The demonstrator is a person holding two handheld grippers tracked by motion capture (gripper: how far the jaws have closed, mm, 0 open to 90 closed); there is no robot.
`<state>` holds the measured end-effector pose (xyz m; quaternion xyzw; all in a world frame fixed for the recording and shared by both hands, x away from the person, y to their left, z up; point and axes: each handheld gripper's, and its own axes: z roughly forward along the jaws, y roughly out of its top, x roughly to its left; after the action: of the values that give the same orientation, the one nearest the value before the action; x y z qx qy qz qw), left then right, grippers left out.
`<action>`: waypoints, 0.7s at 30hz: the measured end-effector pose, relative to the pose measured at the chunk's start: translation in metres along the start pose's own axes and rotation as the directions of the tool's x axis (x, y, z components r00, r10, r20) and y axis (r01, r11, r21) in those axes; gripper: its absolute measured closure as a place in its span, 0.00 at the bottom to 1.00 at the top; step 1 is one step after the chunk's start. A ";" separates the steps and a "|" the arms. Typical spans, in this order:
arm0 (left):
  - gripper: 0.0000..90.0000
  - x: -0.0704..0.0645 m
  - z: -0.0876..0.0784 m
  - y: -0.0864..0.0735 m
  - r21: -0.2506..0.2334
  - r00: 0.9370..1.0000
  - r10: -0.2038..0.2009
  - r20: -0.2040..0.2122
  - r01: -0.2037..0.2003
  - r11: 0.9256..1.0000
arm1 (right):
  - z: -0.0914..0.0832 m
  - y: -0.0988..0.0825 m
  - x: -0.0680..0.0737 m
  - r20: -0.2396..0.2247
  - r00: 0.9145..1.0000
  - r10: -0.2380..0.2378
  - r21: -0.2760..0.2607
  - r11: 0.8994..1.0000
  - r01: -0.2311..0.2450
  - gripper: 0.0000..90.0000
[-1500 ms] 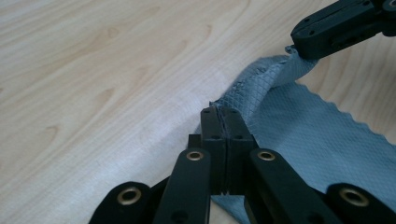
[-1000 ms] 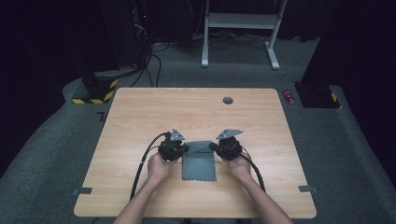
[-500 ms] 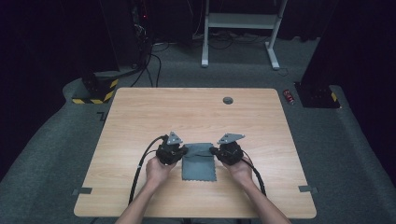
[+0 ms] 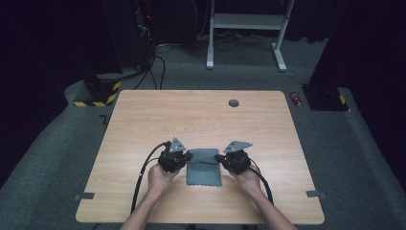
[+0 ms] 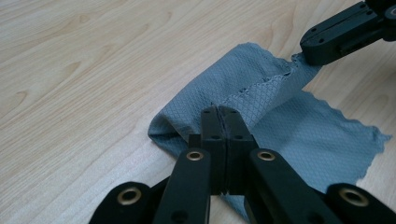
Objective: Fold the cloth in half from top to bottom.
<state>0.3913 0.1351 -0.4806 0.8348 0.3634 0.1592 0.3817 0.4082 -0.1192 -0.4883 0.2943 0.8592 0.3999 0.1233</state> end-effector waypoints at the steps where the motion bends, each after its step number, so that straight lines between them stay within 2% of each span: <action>1: 0.99 -0.001 0.000 -0.001 -0.001 1.000 0.006 -0.003 -0.006 1.000 | 0.000 -0.001 0.001 -0.004 1.000 -0.006 0.000 1.000 0.006 1.00; 3: 0.99 -0.003 -0.001 -0.004 0.007 1.000 0.016 -0.002 -0.016 1.000 | -0.001 -0.003 0.003 -0.007 1.000 -0.006 0.001 1.000 0.006 1.00; 21: 0.99 -0.010 -0.004 -0.016 -0.004 1.000 -0.006 0.026 0.007 1.000 | -0.006 -0.011 0.011 -0.025 1.000 -0.012 -0.001 1.000 0.012 1.00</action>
<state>0.3741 0.1372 -0.4897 0.8348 0.3608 0.1479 0.3887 0.3924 -0.1225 -0.4926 0.2843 0.8621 0.4033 0.1152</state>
